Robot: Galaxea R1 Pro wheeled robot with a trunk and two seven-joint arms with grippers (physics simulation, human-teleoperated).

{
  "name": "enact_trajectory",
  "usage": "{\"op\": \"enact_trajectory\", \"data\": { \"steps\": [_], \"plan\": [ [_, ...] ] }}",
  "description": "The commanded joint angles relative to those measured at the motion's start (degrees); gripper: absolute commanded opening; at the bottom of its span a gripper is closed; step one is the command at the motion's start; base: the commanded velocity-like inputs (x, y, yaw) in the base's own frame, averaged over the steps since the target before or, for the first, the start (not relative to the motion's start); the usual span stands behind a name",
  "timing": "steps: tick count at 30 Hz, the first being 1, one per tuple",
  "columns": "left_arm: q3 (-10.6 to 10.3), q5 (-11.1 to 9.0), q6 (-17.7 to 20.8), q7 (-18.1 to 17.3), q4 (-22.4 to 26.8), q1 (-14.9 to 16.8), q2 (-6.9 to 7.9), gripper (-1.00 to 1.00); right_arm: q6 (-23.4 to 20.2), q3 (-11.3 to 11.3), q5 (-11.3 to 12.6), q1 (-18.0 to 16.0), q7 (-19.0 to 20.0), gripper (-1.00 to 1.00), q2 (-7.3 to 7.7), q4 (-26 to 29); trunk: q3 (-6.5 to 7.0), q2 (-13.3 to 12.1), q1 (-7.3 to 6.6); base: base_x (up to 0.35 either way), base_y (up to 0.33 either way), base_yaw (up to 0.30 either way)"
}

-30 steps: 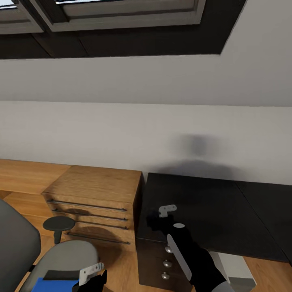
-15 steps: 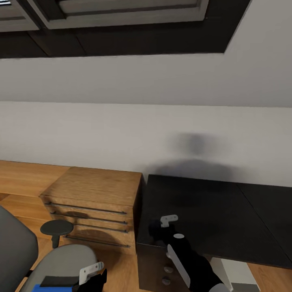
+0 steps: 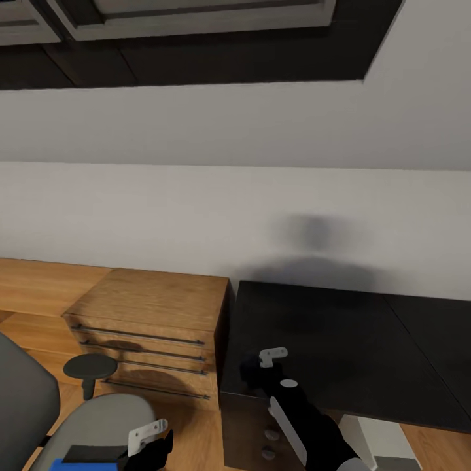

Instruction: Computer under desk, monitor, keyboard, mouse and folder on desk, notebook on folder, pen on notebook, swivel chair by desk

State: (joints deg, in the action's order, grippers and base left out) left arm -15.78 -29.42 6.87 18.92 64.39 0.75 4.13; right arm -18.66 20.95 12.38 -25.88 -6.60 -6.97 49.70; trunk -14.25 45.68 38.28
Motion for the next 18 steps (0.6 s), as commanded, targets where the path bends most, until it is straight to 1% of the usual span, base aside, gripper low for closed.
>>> {"op": "enact_trajectory", "data": {
  "steps": [1,18],
  "plan": [
    [-0.2,-0.4,0.2,0.5,0.1,0.0,0.08,1.00,-0.2,0.2,0.8,0.0,-0.6,-1.00,0.03,0.1,-0.27,0.5,0.24,0.000,0.000,0.000],
    [-0.3,-0.4,0.2,0.5,0.0,0.0,0.02,1.00,0.1,0.4,0.8,0.0,-0.7,-1.00,0.02,0.0,-3.32,7.3,3.97,0.000,0.000,0.000]
  ]
}}
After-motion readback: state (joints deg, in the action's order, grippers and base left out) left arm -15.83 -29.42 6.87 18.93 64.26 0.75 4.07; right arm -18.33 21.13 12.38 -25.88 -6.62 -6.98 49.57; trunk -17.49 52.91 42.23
